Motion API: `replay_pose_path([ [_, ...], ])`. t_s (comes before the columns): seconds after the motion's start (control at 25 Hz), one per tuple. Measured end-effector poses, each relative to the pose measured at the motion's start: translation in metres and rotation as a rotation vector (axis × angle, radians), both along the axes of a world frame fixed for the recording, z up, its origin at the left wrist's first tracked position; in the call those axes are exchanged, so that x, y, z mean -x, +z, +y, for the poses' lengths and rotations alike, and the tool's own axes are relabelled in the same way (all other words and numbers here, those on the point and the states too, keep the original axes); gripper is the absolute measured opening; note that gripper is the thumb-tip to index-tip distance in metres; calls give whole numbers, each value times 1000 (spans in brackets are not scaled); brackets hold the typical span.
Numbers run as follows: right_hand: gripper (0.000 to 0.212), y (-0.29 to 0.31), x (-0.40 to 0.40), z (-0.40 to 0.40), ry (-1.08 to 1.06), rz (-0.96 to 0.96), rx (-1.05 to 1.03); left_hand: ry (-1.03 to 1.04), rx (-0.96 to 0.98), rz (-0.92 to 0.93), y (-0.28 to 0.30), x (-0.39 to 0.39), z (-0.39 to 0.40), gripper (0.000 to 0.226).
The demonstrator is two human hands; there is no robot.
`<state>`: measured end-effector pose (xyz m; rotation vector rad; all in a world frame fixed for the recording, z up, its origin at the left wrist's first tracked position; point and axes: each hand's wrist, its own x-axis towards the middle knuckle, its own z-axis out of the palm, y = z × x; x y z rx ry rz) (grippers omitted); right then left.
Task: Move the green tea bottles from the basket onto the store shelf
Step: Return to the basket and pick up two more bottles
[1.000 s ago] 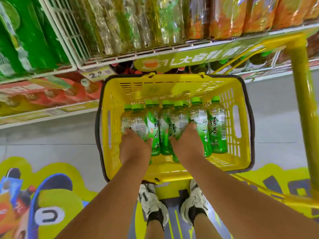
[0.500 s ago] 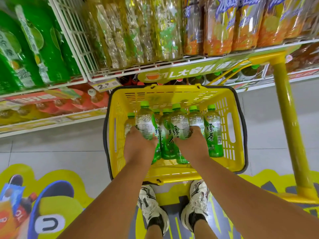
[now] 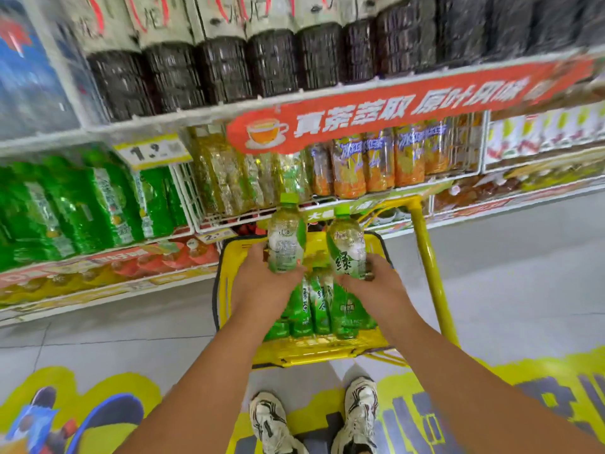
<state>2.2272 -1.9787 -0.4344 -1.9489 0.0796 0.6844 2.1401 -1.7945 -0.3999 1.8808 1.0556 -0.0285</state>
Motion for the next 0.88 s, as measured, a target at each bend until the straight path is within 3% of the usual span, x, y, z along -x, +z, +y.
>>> replay_pose_path([
  [0.36,57,260,-36,-7,39,-198,-224,-110,-97,-343,247,-39,1,43],
  [0.56,86,384,-45,-1,33,-353,-310,-85,-95,-508,367,-32,9,50],
  [0.72,80,464,-42,5,51,-453,-390,-69,-97,-653,451,-20,20,41],
  [0.88,54,529,-34,19,92,-539,-453,-95,-116,-772,519,-5,26,32],
])
